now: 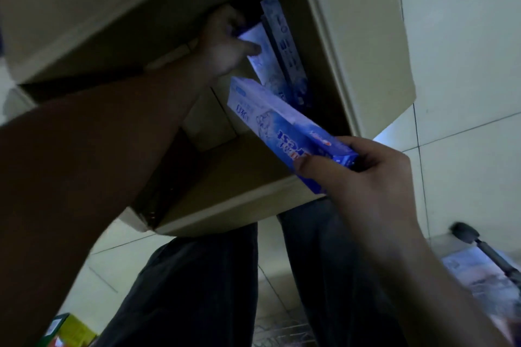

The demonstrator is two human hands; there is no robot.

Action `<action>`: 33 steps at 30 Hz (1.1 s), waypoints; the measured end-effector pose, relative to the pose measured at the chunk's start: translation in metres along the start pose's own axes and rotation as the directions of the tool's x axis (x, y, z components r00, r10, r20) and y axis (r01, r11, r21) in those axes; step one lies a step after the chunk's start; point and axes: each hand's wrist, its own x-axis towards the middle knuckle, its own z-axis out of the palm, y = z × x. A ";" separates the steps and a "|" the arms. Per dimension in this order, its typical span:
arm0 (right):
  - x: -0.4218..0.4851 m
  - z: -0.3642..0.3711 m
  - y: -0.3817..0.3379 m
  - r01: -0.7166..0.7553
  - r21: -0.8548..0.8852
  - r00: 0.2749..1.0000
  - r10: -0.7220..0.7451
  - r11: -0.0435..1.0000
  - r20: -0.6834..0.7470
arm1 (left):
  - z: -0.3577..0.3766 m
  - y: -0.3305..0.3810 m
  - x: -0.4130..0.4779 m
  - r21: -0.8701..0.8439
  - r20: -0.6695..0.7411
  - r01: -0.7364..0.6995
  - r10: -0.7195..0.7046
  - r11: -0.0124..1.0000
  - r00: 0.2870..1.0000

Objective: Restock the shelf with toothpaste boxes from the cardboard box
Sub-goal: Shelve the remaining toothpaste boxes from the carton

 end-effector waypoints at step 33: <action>-0.452 -0.195 -0.445 0.604 0.506 0.631 -0.757 0.615 0.166 | -0.394 0.485 -0.571 -0.356 -0.592 -0.427 0.153 0.831 0.791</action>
